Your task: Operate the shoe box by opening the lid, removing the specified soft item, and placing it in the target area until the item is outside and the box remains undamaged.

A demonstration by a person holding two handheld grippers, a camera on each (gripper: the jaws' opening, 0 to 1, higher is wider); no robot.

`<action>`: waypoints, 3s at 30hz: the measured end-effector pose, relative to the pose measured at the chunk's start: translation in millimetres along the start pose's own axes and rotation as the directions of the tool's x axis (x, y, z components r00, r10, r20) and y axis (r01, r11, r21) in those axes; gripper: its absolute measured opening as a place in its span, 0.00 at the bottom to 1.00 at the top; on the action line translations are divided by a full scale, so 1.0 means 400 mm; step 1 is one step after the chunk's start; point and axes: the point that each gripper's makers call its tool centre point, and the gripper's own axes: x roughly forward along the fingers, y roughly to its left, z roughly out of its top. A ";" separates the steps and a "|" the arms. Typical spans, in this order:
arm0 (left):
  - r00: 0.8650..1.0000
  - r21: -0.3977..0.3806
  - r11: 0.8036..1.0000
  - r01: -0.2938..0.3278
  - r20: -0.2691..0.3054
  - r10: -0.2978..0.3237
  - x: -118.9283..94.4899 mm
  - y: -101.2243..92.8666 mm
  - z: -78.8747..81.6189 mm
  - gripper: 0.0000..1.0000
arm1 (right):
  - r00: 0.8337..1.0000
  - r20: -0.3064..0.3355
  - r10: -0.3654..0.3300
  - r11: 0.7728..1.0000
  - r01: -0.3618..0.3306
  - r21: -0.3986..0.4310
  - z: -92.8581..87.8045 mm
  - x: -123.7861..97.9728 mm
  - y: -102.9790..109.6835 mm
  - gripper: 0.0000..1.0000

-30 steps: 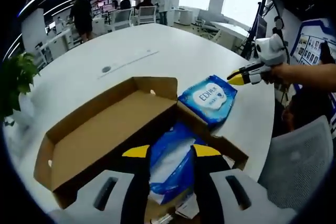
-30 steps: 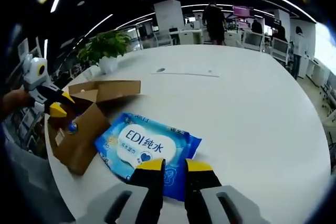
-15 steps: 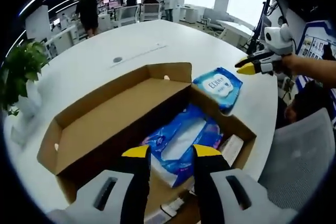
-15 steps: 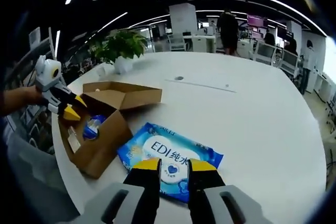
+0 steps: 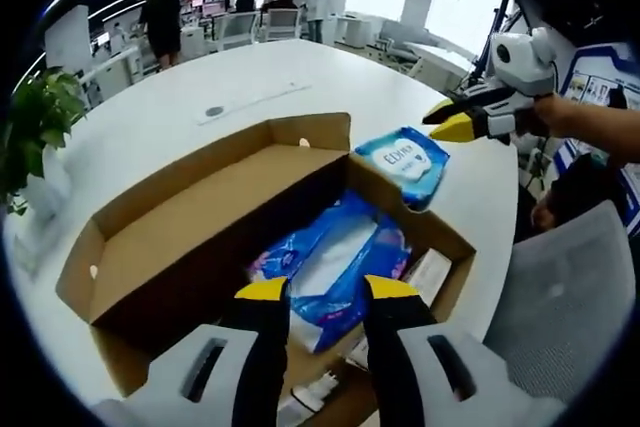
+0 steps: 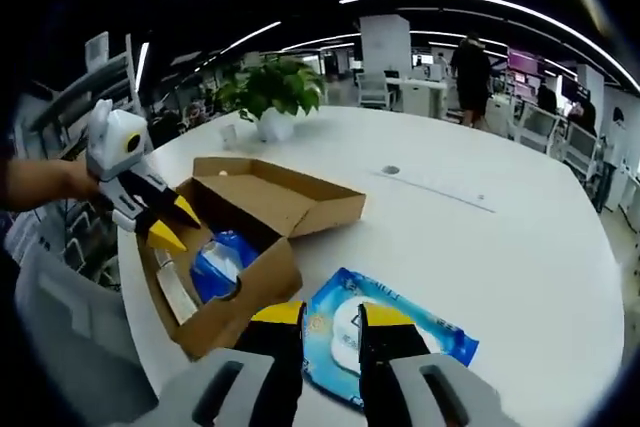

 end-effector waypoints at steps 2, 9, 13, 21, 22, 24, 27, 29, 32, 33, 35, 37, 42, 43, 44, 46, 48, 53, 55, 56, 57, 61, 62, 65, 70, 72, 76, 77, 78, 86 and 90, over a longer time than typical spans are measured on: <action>1.000 0.007 1.000 0.013 -0.002 -0.013 0.003 -0.006 0.000 0.26 | 1.000 -0.002 0.022 1.000 -0.022 -0.022 0.009 0.013 0.025 0.18; 0.999 0.030 0.999 0.045 0.002 -0.045 0.016 -0.021 0.005 0.24 | 0.997 0.002 0.083 0.993 -0.082 -0.087 0.038 0.049 0.095 0.17; 0.998 0.051 0.997 0.059 -0.015 -0.059 0.033 -0.028 0.001 0.23 | 0.993 -0.003 0.116 0.986 -0.116 -0.120 0.049 0.067 0.128 0.17; 0.996 0.068 0.994 0.083 -0.043 -0.081 0.059 -0.038 -0.004 0.21 | 0.985 -0.042 0.166 0.962 -0.171 -0.212 0.065 0.107 0.179 0.16; 0.996 0.070 0.994 0.085 -0.046 -0.082 0.061 -0.038 -0.003 0.21 | 0.985 -0.045 0.169 0.961 -0.175 -0.217 0.066 0.111 0.181 0.16; 0.995 0.079 0.993 0.087 -0.049 -0.083 0.065 -0.037 -0.003 0.20 | 0.983 -0.053 0.174 0.956 -0.182 -0.232 0.066 0.121 0.189 0.15; 0.995 0.094 0.992 0.089 -0.056 -0.084 0.068 -0.036 -0.002 0.18 | 0.982 -0.063 0.180 0.947 -0.190 -0.261 0.067 0.133 0.203 0.15; 0.994 0.099 0.991 0.093 -0.059 -0.088 0.071 -0.037 -0.002 0.17 | 0.979 -0.077 0.187 0.940 -0.201 -0.275 0.062 0.146 0.211 0.15; 0.993 0.101 0.990 0.100 -0.066 -0.093 0.076 -0.036 -0.007 0.17 | 0.978 -0.095 0.187 0.934 -0.207 -0.292 0.054 0.161 0.217 0.15; 0.993 0.103 0.989 0.103 -0.072 -0.095 0.079 -0.037 -0.011 0.17 | 0.977 -0.102 0.185 0.932 -0.208 -0.297 0.051 0.167 0.219 0.15; 0.992 0.111 0.988 0.108 -0.076 -0.100 0.082 -0.039 -0.015 0.16 | 0.976 -0.112 0.186 0.928 -0.212 -0.306 0.048 0.175 0.223 0.14; 0.992 0.121 0.987 0.108 -0.083 -0.098 0.086 -0.038 -0.020 0.15 | 0.975 -0.129 0.181 0.920 -0.214 -0.327 0.042 0.184 0.225 0.14; 0.989 0.171 0.979 0.107 -0.115 -0.088 0.091 -0.038 -0.040 0.11 | 0.972 -0.171 0.164 0.893 -0.220 -0.394 0.023 0.207 0.232 0.14; 0.989 0.171 0.979 0.109 -0.116 -0.090 0.091 -0.039 -0.041 0.10 | 0.972 -0.170 0.159 0.890 -0.216 -0.402 0.024 0.210 0.234 0.13; 0.989 0.172 0.979 0.110 -0.115 -0.091 0.091 -0.039 -0.043 0.09 | 0.972 -0.173 0.158 0.888 -0.217 -0.406 0.023 0.216 0.239 0.13; 0.989 0.178 0.978 0.113 -0.112 -0.094 0.090 -0.039 -0.046 0.07 | 0.971 -0.184 0.153 0.884 -0.218 -0.413 0.018 0.227 0.242 0.13; 0.988 0.187 0.975 0.121 -0.116 -0.100 0.091 -0.039 -0.050 0.05 | 0.969 -0.197 0.149 0.881 -0.220 -0.419 0.011 0.237 0.243 0.13; 0.984 0.196 0.970 0.143 -0.132 -0.118 0.085 -0.043 -0.059 0.03 | 0.969 -0.212 0.125 0.887 -0.205 -0.414 0.005 0.263 0.236 0.11; 0.984 0.203 0.968 0.146 -0.134 -0.120 0.083 -0.043 -0.061 0.00 | 0.969 -0.217 0.118 0.887 -0.202 -0.416 0.003 0.269 0.235 0.08; 0.983 0.206 0.967 0.148 -0.134 -0.122 0.083 -0.043 -0.061 0.00 | 0.969 -0.218 0.121 0.890 -0.203 -0.409 0.004 0.272 0.236 0.07; 0.984 0.208 0.967 0.147 -0.134 -0.121 0.083 -0.042 -0.062 0.00 | 0.969 -0.218 0.120 0.891 -0.202 -0.407 0.005 0.274 0.236 0.05; 0.985 0.223 0.964 0.144 -0.123 -0.118 0.078 -0.040 -0.058 0.00 | 0.969 -0.218 0.119 0.896 -0.199 -0.397 0.008 0.282 0.234 0.02; 0.985 0.227 0.963 0.144 -0.123 -0.118 0.077 -0.040 -0.057 0.00 | 0.969 -0.219 0.118 0.898 -0.198 -0.393 0.008 0.286 0.230 0.02; 0.986 0.243 0.959 0.144 -0.117 -0.118 0.074 -0.041 -0.051 0.00 | 0.968 -0.222 0.117 0.899 -0.198 -0.391 0.006 0.292 0.228 0.01; 0.987 0.259 0.955 0.143 -0.104 -0.120 0.065 -0.043 -0.035 0.00 | 0.968 -0.229 0.103 0.893 -0.191 -0.407 0.005 0.297 0.221 0.00; 0.988 0.267 0.954 0.138 -0.101 -0.114 0.062 -0.041 -0.030 0.00 | 0.970 -0.220 0.103 0.895 -0.187 -0.405 0.011 0.295 0.220 0.00; 0.990 0.273 0.953 0.132 -0.089 -0.111 0.053 -0.042 -0.021 0.00 | 0.977 -0.196 0.088 0.893 -0.165 -0.419 0.027 0.288 0.213 0.00; 0.990 0.275 0.953 0.130 -0.086 -0.110 0.050 -0.043 -0.017 0.00 | 0.977 -0.193 0.088 0.895 -0.163 -0.416 0.030 0.286 0.210 0.00; 0.990 0.277 0.952 0.130 -0.084 -0.111 0.047 -0.045 -0.014 0.00 | 0.977 -0.192 0.089 0.897 -0.162 -0.411 0.031 0.284 0.209 0.00; 0.992 0.304 0.945 0.122 -0.065 -0.107 0.019 -0.051 0.015 0.00 | 0.982 -0.163 0.093 0.898 -0.154 -0.412 0.060 0.262 0.210 0.00; 0.992 0.313 0.942 0.125 -0.069 -0.109 0.000 -0.054 0.021 0.00 | 0.983 -0.152 0.100 0.900 -0.155 -0.408 0.076 0.252 0.215 0.00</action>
